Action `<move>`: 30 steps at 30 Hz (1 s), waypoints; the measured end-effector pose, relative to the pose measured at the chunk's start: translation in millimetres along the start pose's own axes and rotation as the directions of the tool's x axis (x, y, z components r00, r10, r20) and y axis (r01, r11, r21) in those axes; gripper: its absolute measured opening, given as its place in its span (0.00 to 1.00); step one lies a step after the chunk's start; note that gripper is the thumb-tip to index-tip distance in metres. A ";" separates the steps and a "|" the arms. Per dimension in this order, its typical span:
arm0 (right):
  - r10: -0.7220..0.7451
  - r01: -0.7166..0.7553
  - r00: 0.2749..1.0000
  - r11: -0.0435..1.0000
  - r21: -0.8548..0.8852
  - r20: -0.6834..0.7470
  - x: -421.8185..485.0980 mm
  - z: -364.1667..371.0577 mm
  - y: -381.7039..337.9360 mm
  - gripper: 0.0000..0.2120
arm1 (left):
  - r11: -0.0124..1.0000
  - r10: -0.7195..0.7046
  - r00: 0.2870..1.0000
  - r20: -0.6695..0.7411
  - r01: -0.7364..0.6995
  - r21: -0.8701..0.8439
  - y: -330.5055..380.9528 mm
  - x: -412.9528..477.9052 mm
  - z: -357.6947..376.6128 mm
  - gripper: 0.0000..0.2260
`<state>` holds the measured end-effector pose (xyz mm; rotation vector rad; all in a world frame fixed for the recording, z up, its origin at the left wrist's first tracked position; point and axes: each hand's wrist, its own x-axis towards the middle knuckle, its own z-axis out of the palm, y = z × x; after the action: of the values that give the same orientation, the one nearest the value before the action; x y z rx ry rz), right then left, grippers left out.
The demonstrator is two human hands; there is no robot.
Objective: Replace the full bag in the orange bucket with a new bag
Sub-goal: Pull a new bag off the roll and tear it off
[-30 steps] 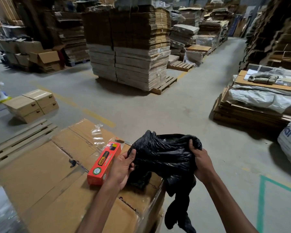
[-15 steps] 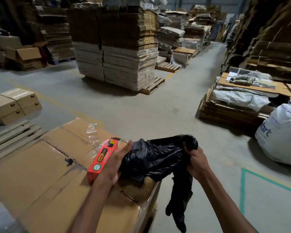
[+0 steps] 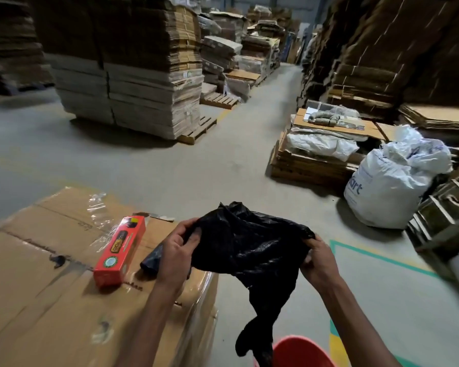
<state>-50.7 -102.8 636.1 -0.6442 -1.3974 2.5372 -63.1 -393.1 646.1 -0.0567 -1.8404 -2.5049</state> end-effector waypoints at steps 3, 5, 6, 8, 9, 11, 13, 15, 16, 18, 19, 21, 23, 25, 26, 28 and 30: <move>-0.023 0.022 0.999 0.999 0.023 0.034 1.8 -15.0 -5.6 0.13 | 0.992 -0.021 0.993 0.116 0.006 0.124 6.0 -13.8 25.5 0.16; -0.050 0.050 0.999 0.999 -0.003 0.021 0.7 -24.5 -11.1 0.12 | 0.978 -0.033 0.992 0.125 0.006 0.208 11.3 -20.0 51.5 0.12; -0.079 0.079 0.997 0.996 -0.031 0.002 0.7 -33.7 -14.4 0.11 | 0.978 -0.057 0.992 0.115 0.032 0.206 11.4 -21.1 66.4 0.11; -0.163 0.162 0.987 0.979 -0.121 0.005 -1.5 -59.1 -24.5 0.09 | 0.988 -0.098 0.991 0.093 0.085 0.131 7.0 -20.5 97.4 0.10; -0.182 0.188 0.982 0.968 -0.166 0.049 -5.1 -75.9 -30.5 0.09 | 0.991 -0.106 0.992 0.069 0.100 0.089 3.1 -19.1 114.1 0.10; -0.095 0.138 0.981 0.954 -0.267 0.170 -13.9 -116.0 -42.2 0.16 | 0.992 -0.125 0.992 0.021 0.125 -0.005 -5.0 -18.3 148.3 0.11; 0.096 0.019 0.953 0.927 -0.375 0.287 -22.2 -151.4 -55.4 0.21 | 0.977 -0.177 0.984 0.027 0.179 -0.113 -17.5 -22.0 179.9 0.15; 0.189 -0.037 0.906 0.926 -0.376 0.378 -27.4 -177.1 -64.3 0.16 | 0.953 -0.228 0.967 0.111 0.245 -0.180 -34.1 -37.8 213.6 0.25; 0.196 -0.066 0.906 0.941 -0.333 0.375 -29.1 -185.6 -67.5 0.15 | 0.939 -0.242 0.956 0.165 0.274 -0.208 -44.7 -50.9 230.7 0.32; 0.202 -0.145 0.928 0.970 -0.196 0.313 -29.1 -195.1 -72.6 0.14 | 0.909 -0.245 0.930 0.274 0.318 -0.269 -69.5 -81.1 261.2 0.40; 0.223 -0.201 0.930 0.974 -0.105 0.291 -27.1 -199.3 -75.2 0.13 | 0.905 -0.244 0.917 0.317 0.332 -0.265 -84.4 -95.4 273.6 0.41; 0.272 -0.297 0.929 0.952 0.069 0.250 -21.9 -206.3 -80.6 0.13 | 0.929 -0.261 0.854 0.449 0.348 -0.122 -111.6 -125.3 292.8 0.40; 0.277 -0.322 0.937 0.921 0.219 0.211 -12.9 -217.9 -88.6 0.14 | 0.931 -0.360 0.770 0.526 0.328 0.156 -136.6 -151.6 305.9 0.36; 0.275 -0.317 0.944 0.910 0.267 0.182 -4.9 -234.1 -97.6 0.18 | 0.877 -0.436 0.772 0.463 0.248 0.412 -157.7 -164.4 314.8 0.23; 0.268 -0.310 0.944 0.919 0.244 0.191 -4.8 -242.7 -100.3 0.19 | 0.858 -0.434 0.803 0.407 0.231 0.460 -164.0 -166.4 320.5 0.16; 0.231 -0.257 0.941 0.963 0.080 0.247 -12.1 -259.4 -102.9 0.21 | 0.855 -0.403 0.873 0.275 0.252 0.453 -164.5 -163.3 335.2 0.09; 0.245 -0.211 0.919 0.968 -0.140 0.310 -23.0 -282.8 -95.1 0.24 | 0.873 -0.347 0.920 0.184 0.245 0.422 -157.7 -153.5 349.3 0.09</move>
<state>91.8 156.3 590.4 -0.4381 -1.6559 2.8755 86.1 -11.9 592.6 -0.0922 -2.6130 -2.3345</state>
